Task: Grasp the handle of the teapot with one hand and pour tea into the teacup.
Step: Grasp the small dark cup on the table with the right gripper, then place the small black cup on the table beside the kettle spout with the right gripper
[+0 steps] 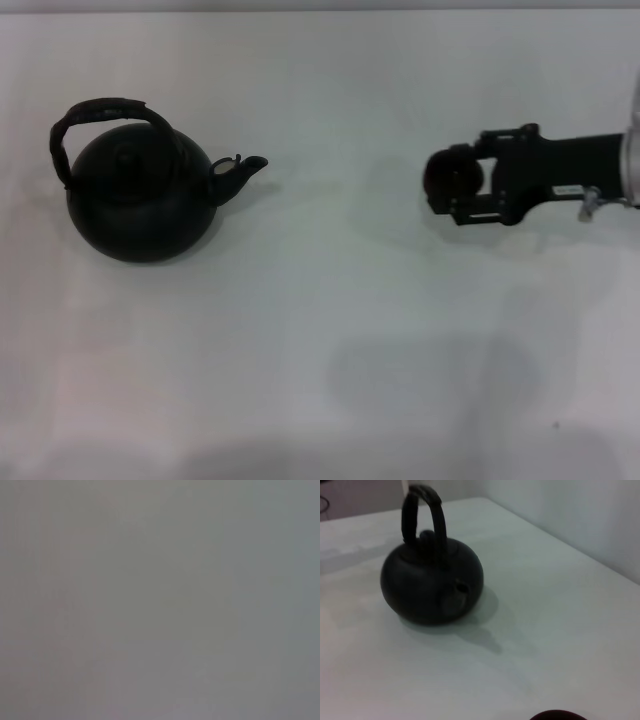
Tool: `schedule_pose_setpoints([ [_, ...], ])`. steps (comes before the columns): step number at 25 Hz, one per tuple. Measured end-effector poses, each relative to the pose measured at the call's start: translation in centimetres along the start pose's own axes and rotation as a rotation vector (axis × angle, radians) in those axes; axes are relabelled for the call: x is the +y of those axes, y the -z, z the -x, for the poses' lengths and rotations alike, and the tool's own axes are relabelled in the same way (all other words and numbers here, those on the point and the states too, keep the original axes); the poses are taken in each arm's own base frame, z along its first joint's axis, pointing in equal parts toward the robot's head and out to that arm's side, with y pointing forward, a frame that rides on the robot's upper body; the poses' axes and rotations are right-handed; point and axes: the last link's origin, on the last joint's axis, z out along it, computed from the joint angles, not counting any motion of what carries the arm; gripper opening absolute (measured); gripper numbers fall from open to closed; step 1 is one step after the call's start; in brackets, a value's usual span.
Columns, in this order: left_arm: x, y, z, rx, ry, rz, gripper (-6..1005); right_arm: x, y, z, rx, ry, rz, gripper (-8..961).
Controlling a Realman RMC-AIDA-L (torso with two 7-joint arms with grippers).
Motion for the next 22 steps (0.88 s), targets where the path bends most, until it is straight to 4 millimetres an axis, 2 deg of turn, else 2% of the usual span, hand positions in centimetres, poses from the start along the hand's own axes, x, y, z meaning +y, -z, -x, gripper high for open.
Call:
schedule_pose_setpoints([
  [3, 0.1, -0.1, 0.0, 0.001, 0.001, 0.003, 830, 0.3, -1.2, 1.2, 0.009, 0.018, 0.026, 744],
  [8, 0.3, -0.2, 0.0, 0.002, 0.004, 0.006, 830, 0.8, -4.4, 3.2, 0.062, 0.075, 0.037, 752],
  [12, 0.3, -0.2, 0.0, 0.002, 0.006, 0.008, 830, 1.1, -6.1, 3.9, 0.090, 0.113, 0.016, 758],
  [19, 0.5, 0.0, 0.2, -0.009, 0.018, 0.017, 830, 2.1, -7.9, 3.9, 0.123, 0.166, -0.003, 768],
  [22, 0.5, 0.1, 0.2, -0.009, 0.018, 0.016, 830, 2.4, -8.4, 3.1, 0.148, 0.165, -0.001, 773],
])
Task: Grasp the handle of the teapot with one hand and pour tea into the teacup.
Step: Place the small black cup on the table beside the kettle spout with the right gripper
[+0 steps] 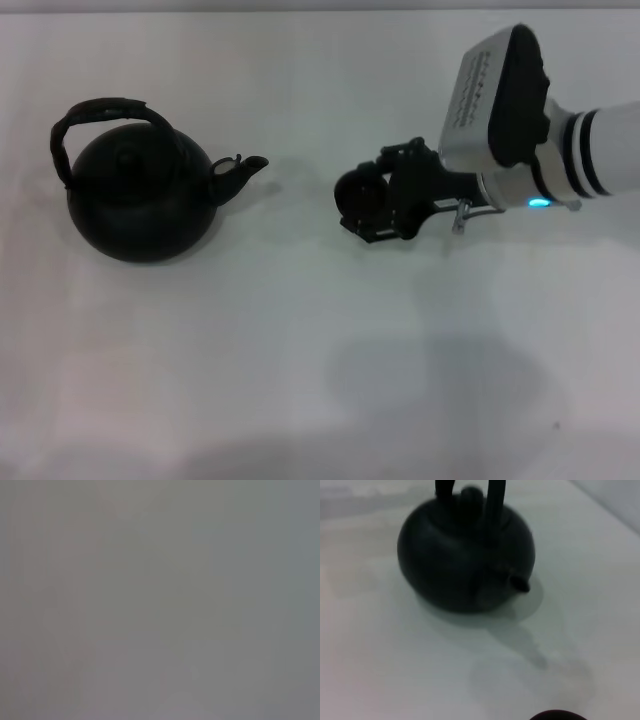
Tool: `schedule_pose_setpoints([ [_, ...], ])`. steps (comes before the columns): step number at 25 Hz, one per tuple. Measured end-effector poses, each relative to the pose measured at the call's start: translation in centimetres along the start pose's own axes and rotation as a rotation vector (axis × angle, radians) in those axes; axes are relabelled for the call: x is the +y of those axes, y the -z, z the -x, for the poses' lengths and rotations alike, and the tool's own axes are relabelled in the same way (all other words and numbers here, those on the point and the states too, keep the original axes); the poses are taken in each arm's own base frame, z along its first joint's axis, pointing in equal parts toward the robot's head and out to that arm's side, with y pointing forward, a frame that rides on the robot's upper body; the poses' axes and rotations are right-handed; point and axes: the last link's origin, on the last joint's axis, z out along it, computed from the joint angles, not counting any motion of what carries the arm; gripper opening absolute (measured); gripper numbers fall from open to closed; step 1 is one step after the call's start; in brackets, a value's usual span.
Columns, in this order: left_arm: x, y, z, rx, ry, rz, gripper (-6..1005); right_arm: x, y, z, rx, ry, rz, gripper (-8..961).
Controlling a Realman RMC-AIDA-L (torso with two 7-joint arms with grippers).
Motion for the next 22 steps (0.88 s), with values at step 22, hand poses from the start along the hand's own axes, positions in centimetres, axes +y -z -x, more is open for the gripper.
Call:
schedule_pose_setpoints([
  [22, 0.4, -0.2, -0.1, 0.005, -0.001, 0.023, 829, 0.3, -0.4, -1.6, 0.008, -0.036, -0.008, 806],
])
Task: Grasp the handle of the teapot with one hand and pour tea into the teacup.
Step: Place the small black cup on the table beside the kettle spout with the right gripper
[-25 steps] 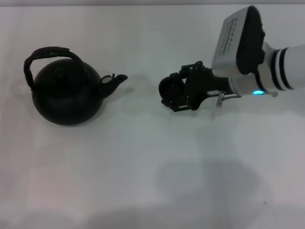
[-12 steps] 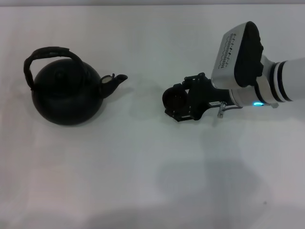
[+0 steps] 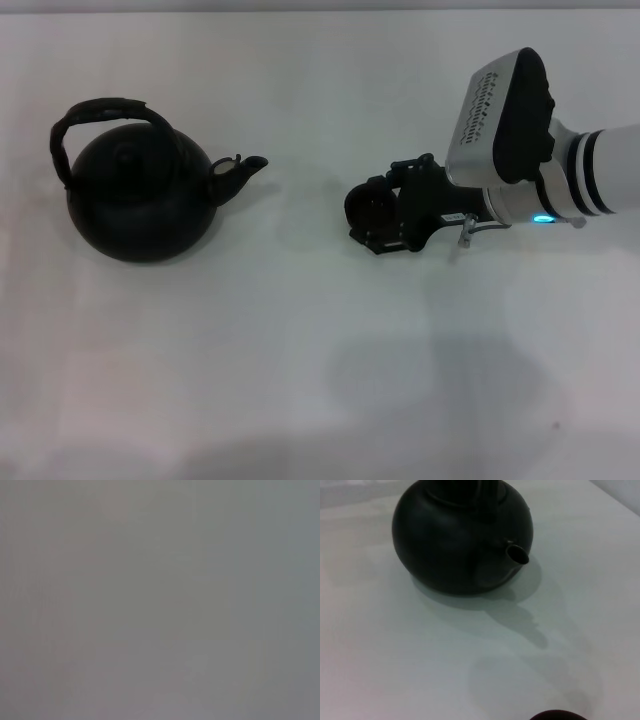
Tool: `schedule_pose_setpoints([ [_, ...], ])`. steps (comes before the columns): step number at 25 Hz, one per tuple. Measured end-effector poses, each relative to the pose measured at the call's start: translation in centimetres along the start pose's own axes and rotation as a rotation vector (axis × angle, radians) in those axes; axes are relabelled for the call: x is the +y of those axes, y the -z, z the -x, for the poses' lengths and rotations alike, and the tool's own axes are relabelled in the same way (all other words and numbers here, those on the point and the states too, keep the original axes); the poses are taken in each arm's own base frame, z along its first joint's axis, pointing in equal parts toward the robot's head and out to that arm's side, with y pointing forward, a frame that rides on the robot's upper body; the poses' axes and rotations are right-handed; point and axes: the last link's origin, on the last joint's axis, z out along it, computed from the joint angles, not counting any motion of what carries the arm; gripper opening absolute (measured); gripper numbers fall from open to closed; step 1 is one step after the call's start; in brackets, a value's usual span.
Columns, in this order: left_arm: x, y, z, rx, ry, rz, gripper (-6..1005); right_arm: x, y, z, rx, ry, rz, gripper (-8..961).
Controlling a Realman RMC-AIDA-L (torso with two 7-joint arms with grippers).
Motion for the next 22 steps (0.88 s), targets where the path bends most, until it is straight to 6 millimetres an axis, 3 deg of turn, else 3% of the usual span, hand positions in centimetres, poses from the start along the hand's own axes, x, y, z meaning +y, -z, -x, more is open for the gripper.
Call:
schedule_pose_setpoints([
  [22, -0.32, 0.03, -0.06, -0.002, -0.012, -0.008, 829, -0.25, 0.91, 0.34, -0.058, -0.045, 0.031, 844],
])
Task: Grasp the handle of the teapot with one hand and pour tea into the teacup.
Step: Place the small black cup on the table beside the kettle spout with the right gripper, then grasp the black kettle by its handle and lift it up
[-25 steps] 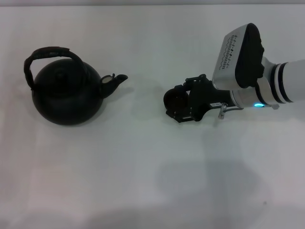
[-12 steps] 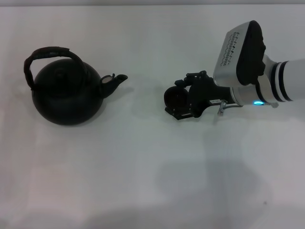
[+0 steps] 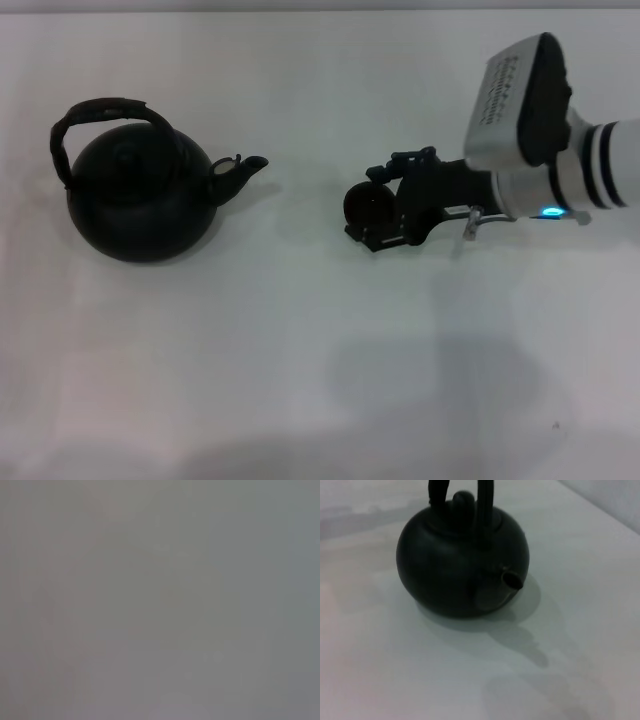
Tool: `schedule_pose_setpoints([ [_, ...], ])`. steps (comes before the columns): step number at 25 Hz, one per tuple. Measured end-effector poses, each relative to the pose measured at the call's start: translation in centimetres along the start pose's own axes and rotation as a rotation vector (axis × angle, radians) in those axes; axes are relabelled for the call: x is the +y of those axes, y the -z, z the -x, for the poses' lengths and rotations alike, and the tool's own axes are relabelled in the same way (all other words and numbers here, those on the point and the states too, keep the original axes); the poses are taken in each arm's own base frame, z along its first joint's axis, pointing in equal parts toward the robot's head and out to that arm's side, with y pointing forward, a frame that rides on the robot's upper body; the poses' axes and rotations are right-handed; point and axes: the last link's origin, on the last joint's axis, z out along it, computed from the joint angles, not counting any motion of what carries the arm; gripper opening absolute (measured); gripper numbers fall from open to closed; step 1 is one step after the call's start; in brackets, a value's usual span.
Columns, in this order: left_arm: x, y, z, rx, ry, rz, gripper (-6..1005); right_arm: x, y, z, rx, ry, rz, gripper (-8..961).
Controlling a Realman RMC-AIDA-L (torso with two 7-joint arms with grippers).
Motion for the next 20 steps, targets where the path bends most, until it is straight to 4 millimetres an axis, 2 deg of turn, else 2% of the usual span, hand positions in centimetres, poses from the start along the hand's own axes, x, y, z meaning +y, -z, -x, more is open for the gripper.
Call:
schedule_pose_setpoints([
  [12, 0.0, 0.4, 0.2, -0.009, -0.005, 0.009, 828, -1.4, 2.1, 1.3, -0.167, -0.040, -0.037, 850],
  [16, 1.3, 0.8, 0.4, -0.028, -0.027, 0.111, 828, -2.4, 4.9, 1.9, -0.297, -0.076, -0.063, 849],
  [20, 2.8, 1.8, 0.3, -0.019, -0.063, 0.247, 828, -4.4, 8.6, 1.1, -0.416, -0.145, -0.154, 849],
])
